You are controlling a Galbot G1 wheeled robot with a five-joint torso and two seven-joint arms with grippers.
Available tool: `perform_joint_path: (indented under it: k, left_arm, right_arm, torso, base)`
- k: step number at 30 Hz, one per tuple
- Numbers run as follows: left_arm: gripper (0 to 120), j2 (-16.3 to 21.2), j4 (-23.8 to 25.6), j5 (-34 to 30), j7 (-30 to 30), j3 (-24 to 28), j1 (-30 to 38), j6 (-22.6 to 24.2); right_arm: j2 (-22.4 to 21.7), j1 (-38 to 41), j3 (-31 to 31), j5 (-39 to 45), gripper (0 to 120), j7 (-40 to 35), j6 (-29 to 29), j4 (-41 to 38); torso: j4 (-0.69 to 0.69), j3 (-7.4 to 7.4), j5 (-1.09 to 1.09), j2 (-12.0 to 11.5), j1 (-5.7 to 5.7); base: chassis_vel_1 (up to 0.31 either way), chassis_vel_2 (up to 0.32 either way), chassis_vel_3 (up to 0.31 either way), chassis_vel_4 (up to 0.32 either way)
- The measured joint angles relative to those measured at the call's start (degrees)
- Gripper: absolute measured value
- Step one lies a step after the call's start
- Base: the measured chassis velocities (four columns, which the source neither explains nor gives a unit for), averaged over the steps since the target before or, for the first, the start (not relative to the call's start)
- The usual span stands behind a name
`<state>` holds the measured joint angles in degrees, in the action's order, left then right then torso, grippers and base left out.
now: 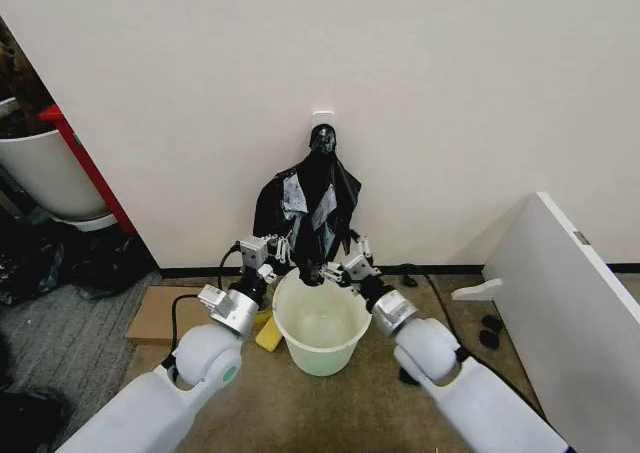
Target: Place the garbage bag over the trash bin.
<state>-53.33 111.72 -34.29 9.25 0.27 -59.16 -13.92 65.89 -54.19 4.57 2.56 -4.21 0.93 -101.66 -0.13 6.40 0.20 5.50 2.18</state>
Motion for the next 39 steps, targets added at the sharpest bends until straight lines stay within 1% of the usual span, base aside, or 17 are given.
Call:
perform_joint_path:
  k: [2,3,5,7,9,10,11,13,17,21,26,28,33,34,37,38,39]
  left_arm:
    - [0,0.1,0.3,0.0,0.0,-0.1,-0.2,0.0]
    - [0,0.2,0.5,0.0,-0.1,-0.1,-0.4,0.0]
    - [0,0.2,0.7,0.0,-0.1,-0.2,-0.5,0.0]
    - [0,0.4,1.1,0.0,-0.3,-0.5,-0.9,0.0]
    - [0,0.5,1.3,0.0,-0.3,-1.0,-1.3,-0.1]
    - [0,0.6,1.4,0.0,-0.3,-1.2,-1.5,-0.1]
    - [0,0.7,1.5,0.0,-0.4,-1.4,-1.8,-0.1]
    - [0,0.8,1.6,0.0,-0.4,-1.6,-2.0,-0.1]
    - [0,1.0,1.8,0.2,-0.5,-2.6,-3.4,-0.2]
    - [0,1.5,2.1,0.4,-0.5,-3.4,-4.4,-0.5]
    - [0,2.5,5.0,0.4,-0.6,-5.5,-7.6,-0.6]
    - [0,2.6,5.6,0.4,-0.6,-5.7,-8.3,-0.6]
    - [0,4.6,11.6,1.1,-0.8,-6.9,-13.4,-0.8]
    - [0,4.6,11.6,1.1,-0.8,-6.9,-13.4,-0.8]
    - [0,6.1,15.3,1.2,-1.0,-7.0,-15.4,-0.9]
    - [0,6.6,16.2,1.3,-1.1,-6.9,-15.7,-1.1]
    - [0,6.6,16.2,1.3,-1.1,-6.9,-15.7,-1.1]
  right_arm:
    - [1.4,1.2,0.6,-0.6,54,-2.7,0.1,2.2]
    - [2.3,2.0,0.8,-1.5,48,-4.8,0.3,3.6]
    - [2.7,2.4,0.8,-1.9,46,-5.6,0.4,4.2]
    - [3.8,3.4,1.1,-2.5,36,-8.6,1.3,5.3]
    - [4.1,3.7,1.2,-2.4,27,-9.6,1.5,5.3]
    - [4.1,3.7,1.3,-2.3,26,-9.7,1.5,5.2]
    - [4.0,3.8,1.6,-2.0,19,-9.8,1.5,4.7]
    - [4.0,3.8,1.8,-1.8,16,-9.8,1.5,4.3]
    - [4.6,3.3,1.7,-1.8,0,-12.1,1.2,3.1]
    - [4.4,2.3,1.3,-1.2,0,-12.8,0.9,1.7]
    - [0.6,-3.8,-2.9,5.0,0,-9.1,-1.3,-8.1]
    - [0.0,-5.1,-3.9,6.3,0,-8.4,-1.7,-9.9]
    - [-3.0,-12.7,-9.7,13.0,0,-4.5,-2.9,-19.4]
    - [-3.0,-12.7,-9.7,13.0,0,-4.5,-2.9,-19.4]
    - [-3.2,-18.5,-11.8,14.9,0,-3.2,-2.8,-24.1]
    - [-2.7,-21.1,-12.8,14.8,0,-2.7,-2.9,-25.2]
    - [-2.7,-21.1,-12.8,14.8,0,-2.7,-2.9,-25.2]
  torso:
    - [0.00,0.00,0.00,0.0,0.00]
    - [0.01,0.00,0.00,0.0,0.00]
    - [0.01,0.00,0.00,0.0,0.00]
    - [0.00,0.00,0.00,0.0,0.00]
    - [0.00,0.00,0.00,0.0,0.00]
    - [0.00,0.00,0.00,0.0,0.00]
    - [0.00,0.00,0.00,0.0,0.00]
    - [0.00,0.00,0.00,0.0,0.00]
    - [0.00,0.00,0.00,0.0,0.00]
    - [0.01,0.00,0.00,0.0,0.00]
    - [0.00,-0.01,0.01,0.0,-0.01]
    - [0.00,-0.01,0.01,0.0,-0.01]
    - [0.00,-0.01,0.01,0.0,-0.01]
    - [0.00,-0.01,0.01,0.0,-0.01]
    - [0.02,-0.02,0.01,0.0,-0.01]
    - [-0.01,-0.02,0.01,0.0,-0.01]
    - [-0.01,-0.02,0.01,0.0,-0.01]
  base:
    - [0.000,0.000,0.000,0.000]
    - [0.000,0.000,0.000,0.000]
    - [0.000,0.000,0.000,0.000]
    - [0.000,0.000,0.000,0.000]
    - [0.000,0.000,0.000,0.000]
    - [0.000,0.000,0.000,0.000]
    - [0.000,0.000,0.000,0.000]
    - [0.000,0.000,0.000,0.000]
    - [0.000,0.000,0.000,0.000]
    - [0.000,0.000,0.000,0.000]
    - [0.000,0.000,0.000,0.000]
    - [0.000,0.000,0.000,0.000]
    - [0.000,0.000,0.000,0.000]
    - [0.000,0.000,0.000,0.000]
    - [0.000,0.000,0.000,0.000]
    - [0.000,0.000,0.000,0.000]
    - [0.000,0.000,0.000,0.000]
